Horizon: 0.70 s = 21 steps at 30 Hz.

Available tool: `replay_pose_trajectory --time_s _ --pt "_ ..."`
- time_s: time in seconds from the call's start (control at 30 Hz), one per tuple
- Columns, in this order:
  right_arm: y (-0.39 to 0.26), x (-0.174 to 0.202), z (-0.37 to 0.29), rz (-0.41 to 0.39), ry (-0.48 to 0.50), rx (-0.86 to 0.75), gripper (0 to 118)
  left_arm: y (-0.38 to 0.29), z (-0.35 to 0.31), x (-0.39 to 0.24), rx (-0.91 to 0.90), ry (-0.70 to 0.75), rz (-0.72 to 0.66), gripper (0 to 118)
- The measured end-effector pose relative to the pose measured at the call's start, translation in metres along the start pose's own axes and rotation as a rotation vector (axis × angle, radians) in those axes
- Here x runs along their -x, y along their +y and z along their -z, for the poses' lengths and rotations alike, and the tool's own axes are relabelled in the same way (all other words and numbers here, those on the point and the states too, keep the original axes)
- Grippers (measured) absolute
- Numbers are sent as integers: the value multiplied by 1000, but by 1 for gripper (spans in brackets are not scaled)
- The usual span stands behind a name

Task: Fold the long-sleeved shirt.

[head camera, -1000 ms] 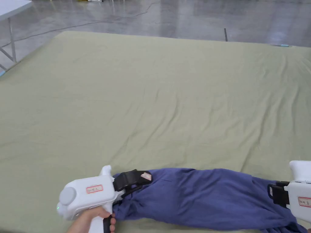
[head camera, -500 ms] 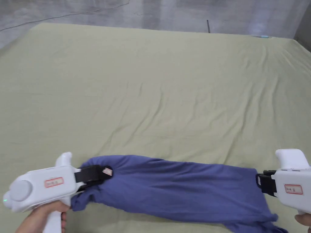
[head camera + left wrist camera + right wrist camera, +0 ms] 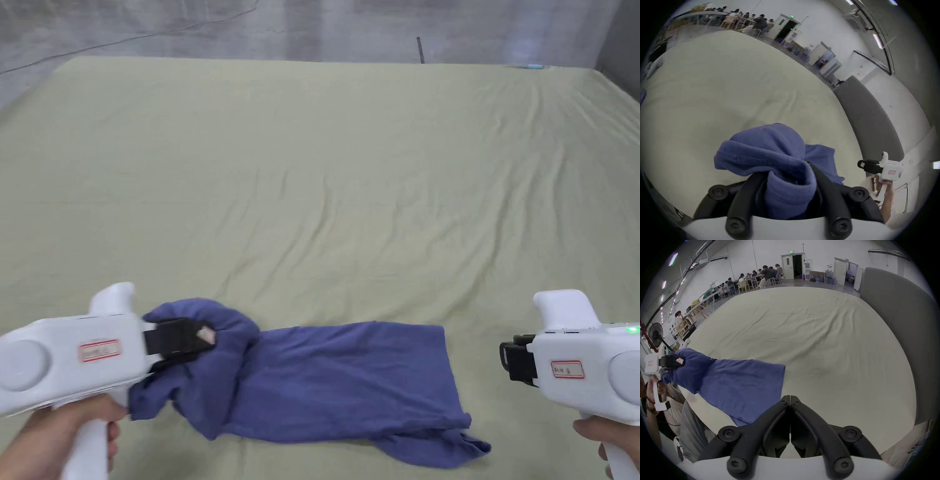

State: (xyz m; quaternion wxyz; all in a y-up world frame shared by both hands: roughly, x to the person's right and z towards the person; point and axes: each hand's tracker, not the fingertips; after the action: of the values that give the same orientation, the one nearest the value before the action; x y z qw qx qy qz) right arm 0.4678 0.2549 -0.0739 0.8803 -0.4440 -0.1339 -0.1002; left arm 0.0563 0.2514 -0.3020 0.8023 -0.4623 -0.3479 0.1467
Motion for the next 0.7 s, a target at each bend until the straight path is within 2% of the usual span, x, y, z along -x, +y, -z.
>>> replay_pose_trajectory --time_s 0.13,0.2,0.27,0.3,0.33,0.37,0.4,0.43,0.53,0.63,0.7 --pt "-5 -10 -6 17 -3 -12 2 -12 65 -62 104 124 101 17" --pt "-9 -18 -10 39 -8 -19 2 -20 107 -74 145 149 132 17" --pt "-13 -26 -13 58 -17 -24 2 -28 137 -89 179 190 87 17" --pt "-15 -30 -14 64 -21 -25 2 -32 147 -96 163 199 87 22" --pt "-17 -33 -15 73 -26 -24 2 -36 154 -103 155 222 92 49" --pt "-19 -37 -17 83 -32 -25 2 -39 158 -110 153 208 100 81" --pt "-21 -40 -18 91 -35 -26 2 -40 162 -115 162 122 98 105" --pt "-23 -45 -18 100 -36 -26 2 -44 166 -122 193 43 87 114" --pt "-27 -52 -17 118 -44 -21 2 -49 166 -139 220 -53 92 114" --pt "-31 -54 -19 130 -51 -18 2 -39 140 -142 132 -69 107 113" --pt "-34 -55 -22 133 -46 -21 2 -28 112 -132 62 -72 112 109"
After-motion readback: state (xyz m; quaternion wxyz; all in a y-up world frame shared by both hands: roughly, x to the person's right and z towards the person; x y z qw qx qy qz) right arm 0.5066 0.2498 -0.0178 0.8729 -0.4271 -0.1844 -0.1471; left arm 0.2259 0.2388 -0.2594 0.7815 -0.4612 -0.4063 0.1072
